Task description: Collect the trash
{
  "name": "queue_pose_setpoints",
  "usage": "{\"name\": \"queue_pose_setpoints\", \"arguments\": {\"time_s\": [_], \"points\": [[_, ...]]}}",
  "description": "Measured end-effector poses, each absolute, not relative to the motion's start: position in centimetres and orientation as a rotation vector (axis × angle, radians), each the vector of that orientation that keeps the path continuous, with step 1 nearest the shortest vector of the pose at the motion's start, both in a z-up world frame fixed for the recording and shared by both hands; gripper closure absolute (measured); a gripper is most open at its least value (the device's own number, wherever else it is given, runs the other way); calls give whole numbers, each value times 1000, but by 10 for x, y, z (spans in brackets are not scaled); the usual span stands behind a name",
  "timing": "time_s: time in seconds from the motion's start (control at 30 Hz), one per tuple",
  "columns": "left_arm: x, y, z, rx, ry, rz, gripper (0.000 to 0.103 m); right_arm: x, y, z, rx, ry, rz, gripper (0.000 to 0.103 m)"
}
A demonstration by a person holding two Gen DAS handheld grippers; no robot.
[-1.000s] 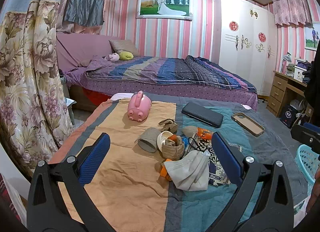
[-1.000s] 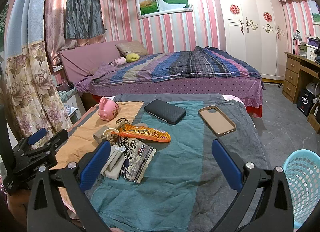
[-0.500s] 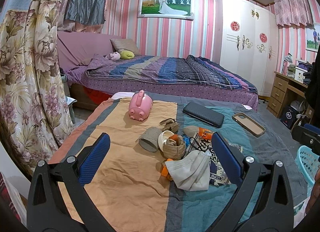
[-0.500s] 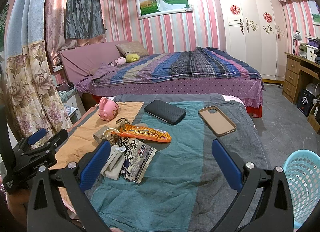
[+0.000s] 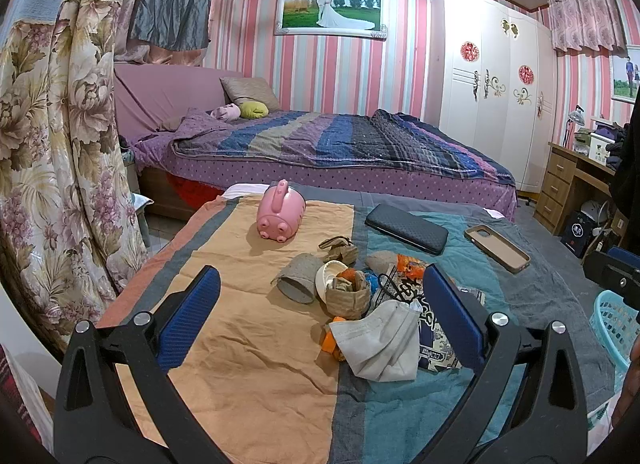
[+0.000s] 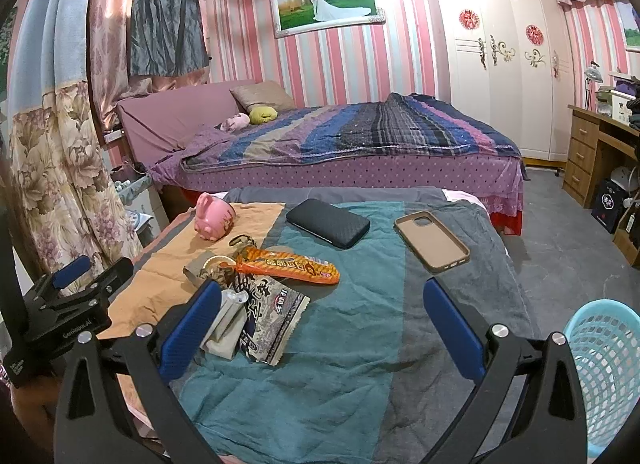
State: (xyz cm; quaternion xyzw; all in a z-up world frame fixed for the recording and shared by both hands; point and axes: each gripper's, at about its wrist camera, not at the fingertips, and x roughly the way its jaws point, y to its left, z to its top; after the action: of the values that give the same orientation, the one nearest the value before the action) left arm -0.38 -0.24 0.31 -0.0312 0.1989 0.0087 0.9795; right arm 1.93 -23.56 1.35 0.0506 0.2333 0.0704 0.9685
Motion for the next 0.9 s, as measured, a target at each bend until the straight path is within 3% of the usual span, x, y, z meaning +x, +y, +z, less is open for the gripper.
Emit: {"name": "queue_pose_setpoints", "arguments": {"time_s": [0.9], "points": [[-3,-3,3,-63,401,17,5,19,-237,14,103,469,140,4]]}}
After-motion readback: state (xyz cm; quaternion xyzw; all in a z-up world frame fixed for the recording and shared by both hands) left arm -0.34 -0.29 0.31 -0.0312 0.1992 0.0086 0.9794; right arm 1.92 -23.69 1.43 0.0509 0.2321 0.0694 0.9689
